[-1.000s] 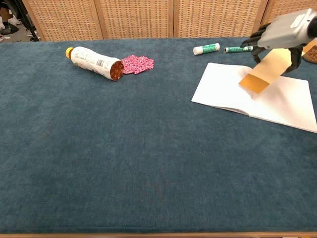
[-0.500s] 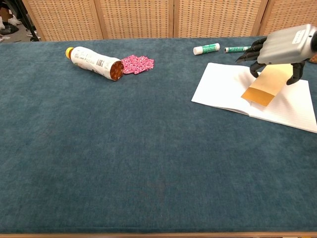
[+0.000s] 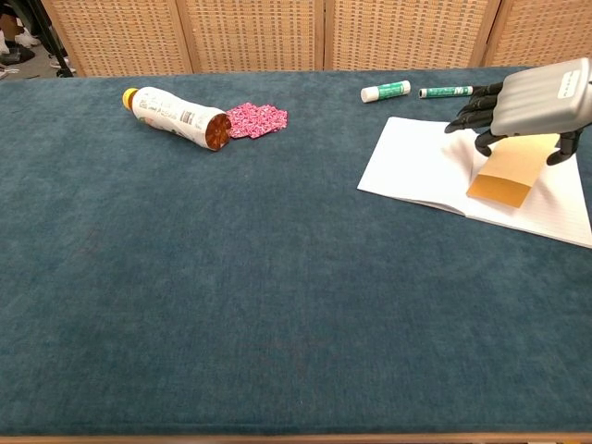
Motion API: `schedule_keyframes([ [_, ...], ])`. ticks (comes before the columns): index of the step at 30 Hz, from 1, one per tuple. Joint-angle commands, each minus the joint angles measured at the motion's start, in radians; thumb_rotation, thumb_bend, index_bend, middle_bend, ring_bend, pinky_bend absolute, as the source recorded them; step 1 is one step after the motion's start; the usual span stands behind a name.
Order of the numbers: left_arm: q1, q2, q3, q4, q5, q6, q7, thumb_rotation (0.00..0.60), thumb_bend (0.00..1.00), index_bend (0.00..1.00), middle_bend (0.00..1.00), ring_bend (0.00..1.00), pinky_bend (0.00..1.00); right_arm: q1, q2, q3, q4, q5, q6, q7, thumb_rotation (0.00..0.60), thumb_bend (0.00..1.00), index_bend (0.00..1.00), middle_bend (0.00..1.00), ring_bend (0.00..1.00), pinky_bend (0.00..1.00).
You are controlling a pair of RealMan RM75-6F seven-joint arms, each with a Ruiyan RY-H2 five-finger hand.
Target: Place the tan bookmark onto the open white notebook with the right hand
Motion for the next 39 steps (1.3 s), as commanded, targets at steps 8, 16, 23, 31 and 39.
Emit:
schedule_keyframes([
  [8,0.000,-0.001,0.004,0.001,0.005,0.002,0.000,0.600,0.00,0.00,0.00,0.00,0.00,-0.012,-0.019,-0.015,0.026,-0.025,0.038,-0.002,0.600,0.68,0.46,0.00,0.00,0.09],
  [16,0.000,-0.001,0.006,0.003,0.007,0.002,-0.001,0.600,0.00,0.00,0.00,0.00,0.00,-0.020,-0.028,-0.025,0.035,-0.036,0.055,-0.004,0.600,0.68,0.46,0.00,0.00,0.09],
  [23,-0.003,-0.002,0.007,0.001,0.006,-0.004,0.002,0.600,0.00,0.00,0.00,0.00,0.00,-0.032,-0.043,-0.023,0.063,-0.039,0.076,-0.016,0.600,0.67,0.46,0.00,0.00,0.09],
  [31,-0.003,-0.003,0.007,0.000,0.005,-0.005,0.005,0.600,0.00,0.00,0.00,0.00,0.00,-0.037,-0.058,-0.025,0.097,-0.045,0.089,-0.032,0.600,0.62,0.33,0.00,0.00,0.09],
  [39,-0.004,-0.003,0.008,0.000,0.005,-0.004,0.005,0.600,0.00,0.00,0.00,0.00,0.00,-0.043,-0.057,-0.023,0.112,-0.045,0.105,-0.042,0.600,0.45,0.16,0.00,0.00,0.09],
])
